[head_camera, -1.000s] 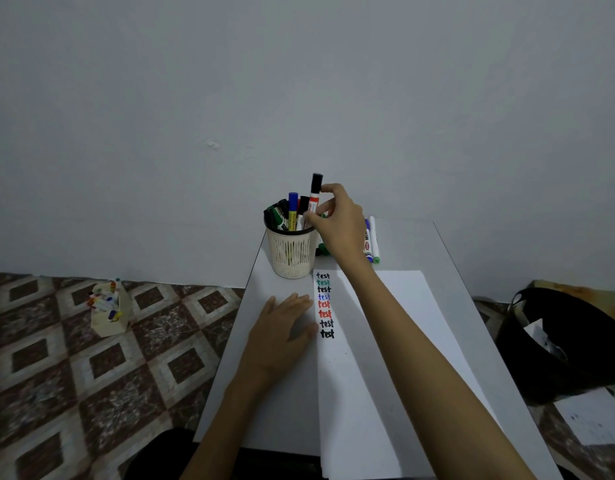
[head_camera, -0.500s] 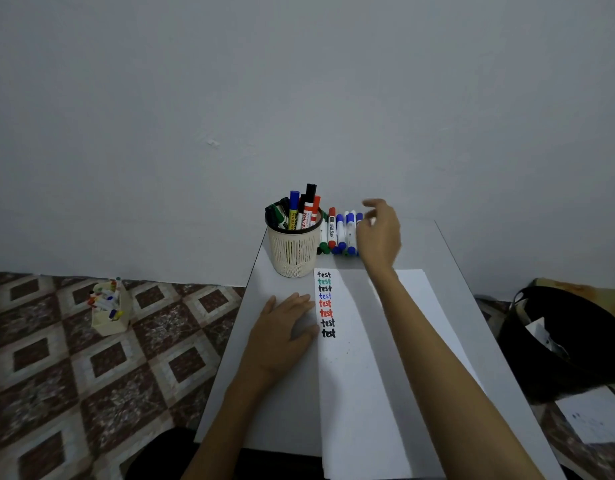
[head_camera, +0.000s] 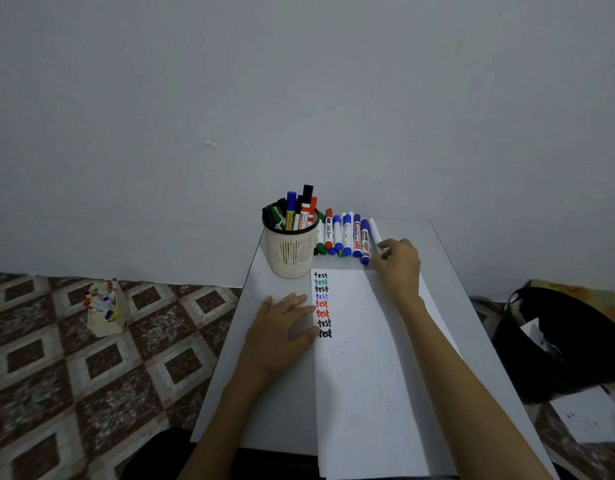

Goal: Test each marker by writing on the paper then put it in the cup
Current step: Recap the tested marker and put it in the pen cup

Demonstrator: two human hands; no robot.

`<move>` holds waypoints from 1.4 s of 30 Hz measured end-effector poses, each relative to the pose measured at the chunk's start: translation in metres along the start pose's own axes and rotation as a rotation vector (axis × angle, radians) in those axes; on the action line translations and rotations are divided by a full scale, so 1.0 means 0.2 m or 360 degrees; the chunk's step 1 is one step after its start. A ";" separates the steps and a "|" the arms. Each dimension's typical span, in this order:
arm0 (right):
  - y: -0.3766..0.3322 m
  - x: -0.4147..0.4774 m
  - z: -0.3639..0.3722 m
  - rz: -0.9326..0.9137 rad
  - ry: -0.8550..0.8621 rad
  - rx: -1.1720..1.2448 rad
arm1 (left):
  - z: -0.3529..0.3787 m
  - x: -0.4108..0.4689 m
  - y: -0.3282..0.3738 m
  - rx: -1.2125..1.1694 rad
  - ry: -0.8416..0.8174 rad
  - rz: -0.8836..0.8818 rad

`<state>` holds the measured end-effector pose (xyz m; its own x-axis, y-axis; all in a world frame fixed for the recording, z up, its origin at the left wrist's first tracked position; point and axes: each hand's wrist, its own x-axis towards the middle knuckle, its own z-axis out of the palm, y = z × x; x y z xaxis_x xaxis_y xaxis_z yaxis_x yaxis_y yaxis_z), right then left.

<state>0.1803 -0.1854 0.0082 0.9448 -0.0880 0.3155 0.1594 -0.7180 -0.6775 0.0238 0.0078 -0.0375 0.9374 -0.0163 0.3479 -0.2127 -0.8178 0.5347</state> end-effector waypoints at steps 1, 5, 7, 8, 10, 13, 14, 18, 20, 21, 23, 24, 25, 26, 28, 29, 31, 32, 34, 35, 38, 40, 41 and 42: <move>0.00 -0.01 -0.01 -0.0010 0.0132 0.0081 | 0.00 0.00 0.00 -0.0001 0.0003 -0.0001; -0.04 -0.04 -0.12 -0.0195 0.0620 0.0635 | -0.01 -0.01 0.02 -0.0031 0.0034 -0.0012; -0.09 -0.09 -0.18 -0.0307 0.0739 0.0856 | -0.01 -0.01 0.04 -0.0092 0.0075 -0.0040; -0.12 -0.13 -0.21 -0.0334 0.0745 0.0950 | -0.02 -0.01 0.05 -0.0138 0.0109 -0.0075; -0.18 -0.22 -0.25 -0.0375 0.0652 0.1107 | -0.04 -0.01 0.07 -0.0245 0.0144 -0.0172; -0.25 -0.36 -0.24 -0.0418 0.0299 0.1254 | -0.06 -0.01 0.09 -0.0422 0.0099 -0.0238; -0.28 -0.40 -0.22 -0.0418 0.0160 0.1292 | -0.06 -0.01 0.09 -0.0500 0.0066 -0.0215; -0.33 -0.50 -0.11 -0.0378 -0.0141 0.1420 | -0.07 -0.04 0.12 -0.0636 0.0066 -0.0025; -0.35 -0.52 -0.10 -0.0278 -0.0265 0.1434 | -0.08 -0.05 0.12 -0.0627 0.0127 -0.0007; -0.35 -0.53 -0.09 -0.0231 -0.0397 0.1409 | -0.08 -0.05 0.13 -0.0645 0.0136 -0.0019; -0.36 -0.55 -0.08 -0.0184 -0.0719 0.1310 | -0.08 -0.05 0.13 -0.0653 0.0158 -0.0011; -0.35 -0.57 -0.07 -0.0181 -0.0817 0.1268 | -0.07 -0.05 0.13 -0.0643 0.0169 -0.0003; -0.34 -0.58 -0.06 -0.0166 -0.0851 0.1246 | -0.07 -0.05 0.13 -0.0635 0.0172 0.0004; -0.34 -0.59 -0.05 -0.0132 -0.0847 0.1240 | -0.07 -0.05 0.14 -0.0631 0.0170 0.0006; -0.33 -0.60 -0.04 -0.0041 -0.0831 0.1240 | -0.08 -0.04 0.13 -0.0627 0.0169 0.0007; -0.34 -0.60 -0.04 -0.0010 -0.0828 0.1249 | -0.08 -0.04 0.13 -0.0632 0.0179 0.0011; -0.35 -0.60 -0.05 0.0009 -0.0837 0.1281 | -0.08 -0.04 0.11 -0.0665 0.0205 0.0033; -0.36 -0.59 -0.06 0.0003 -0.0854 0.1300 | -0.08 -0.04 0.11 -0.0690 0.0221 0.0039; -0.37 -0.57 -0.08 -0.0046 -0.0901 0.1324 | -0.08 -0.04 0.10 -0.0727 0.0274 0.0040; -0.38 -0.57 -0.10 -0.0071 -0.0912 0.1316 | -0.08 -0.04 0.10 -0.0729 0.0307 0.0034; -0.39 -0.55 -0.13 -0.0076 -0.0796 0.1360 | -0.08 -0.04 0.10 -0.0743 0.0348 0.0031; -0.37 -0.54 -0.16 0.0004 -0.0603 0.1579 | -0.08 -0.04 0.09 -0.0700 0.0359 -0.0026; -0.35 -0.53 -0.16 0.0059 -0.0523 0.1699 | -0.08 -0.04 0.08 -0.0646 0.0367 -0.0063; -0.33 -0.52 -0.17 0.0122 -0.0478 0.1796 | -0.07 -0.03 0.07 -0.0551 0.0368 -0.0079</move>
<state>0.0629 -0.1522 0.0424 0.9686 0.1706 0.1808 0.1202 0.3155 -0.9413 0.0112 0.0055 -0.0210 0.8705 0.1802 0.4580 -0.2861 -0.5720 0.7688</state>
